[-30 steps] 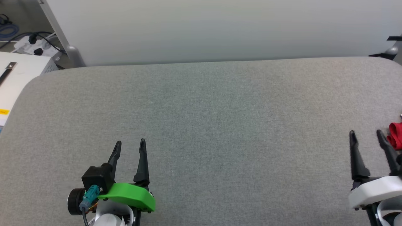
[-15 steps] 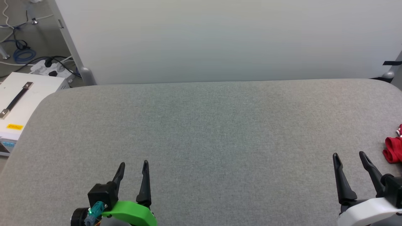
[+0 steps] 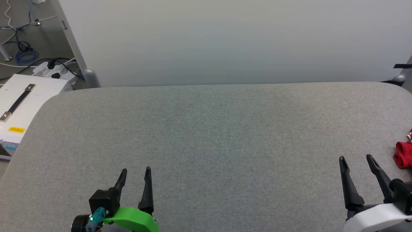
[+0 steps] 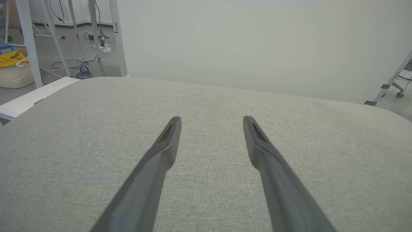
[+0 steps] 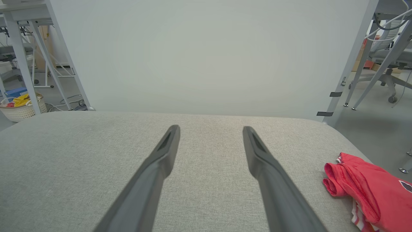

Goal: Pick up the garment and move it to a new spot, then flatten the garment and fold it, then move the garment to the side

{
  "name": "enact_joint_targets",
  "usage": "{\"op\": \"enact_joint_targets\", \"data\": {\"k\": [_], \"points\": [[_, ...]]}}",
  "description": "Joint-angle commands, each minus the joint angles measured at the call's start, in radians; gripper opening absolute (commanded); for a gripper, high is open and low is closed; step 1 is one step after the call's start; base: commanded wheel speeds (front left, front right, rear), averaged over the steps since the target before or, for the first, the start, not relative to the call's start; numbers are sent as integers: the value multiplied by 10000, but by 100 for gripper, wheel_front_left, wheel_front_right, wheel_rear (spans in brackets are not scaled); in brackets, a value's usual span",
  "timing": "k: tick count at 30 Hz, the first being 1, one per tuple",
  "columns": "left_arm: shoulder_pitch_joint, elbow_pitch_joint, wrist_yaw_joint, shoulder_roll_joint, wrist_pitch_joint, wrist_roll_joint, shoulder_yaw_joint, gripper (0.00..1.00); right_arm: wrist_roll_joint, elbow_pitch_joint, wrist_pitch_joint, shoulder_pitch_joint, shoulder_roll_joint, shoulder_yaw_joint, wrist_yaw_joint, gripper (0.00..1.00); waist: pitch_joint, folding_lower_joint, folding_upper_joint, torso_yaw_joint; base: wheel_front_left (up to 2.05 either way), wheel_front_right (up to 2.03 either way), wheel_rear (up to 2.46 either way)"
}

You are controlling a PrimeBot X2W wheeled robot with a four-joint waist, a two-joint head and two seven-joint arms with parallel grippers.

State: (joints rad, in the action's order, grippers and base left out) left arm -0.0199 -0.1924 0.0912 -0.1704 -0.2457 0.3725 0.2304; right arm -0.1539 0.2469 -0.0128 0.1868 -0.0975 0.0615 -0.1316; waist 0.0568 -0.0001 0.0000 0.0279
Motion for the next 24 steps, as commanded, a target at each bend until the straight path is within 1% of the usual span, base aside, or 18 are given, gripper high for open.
{"op": "enact_joint_targets", "data": {"k": [1, 5, 6, 24], "points": [[-66, -51, -12, -83, 0, 105, 45, 100, -22, 47, 80, -49, 0, -17, 9, 100, -11, 1, 0, -1, 0, 0, 0], [0, -81, -22, -101, -6, 114, 80, 100, -68, -9, 84, -101, 0, -28, 9, 100, -34, 1, 0, -9, 0, 0, 0], [4, -48, 0, -38, 0, 6, 71, 0, -33, -21, 10, -32, 0, -12, 0, 0, -34, 1, 0, -9, 0, 0, 0], [27, 182, -105, 110, 284, -429, -195, 0, 148, -307, 10, -242, 54, -77, 1, 0, -98, 1, 0, -42, 0, 0, 0]]}}
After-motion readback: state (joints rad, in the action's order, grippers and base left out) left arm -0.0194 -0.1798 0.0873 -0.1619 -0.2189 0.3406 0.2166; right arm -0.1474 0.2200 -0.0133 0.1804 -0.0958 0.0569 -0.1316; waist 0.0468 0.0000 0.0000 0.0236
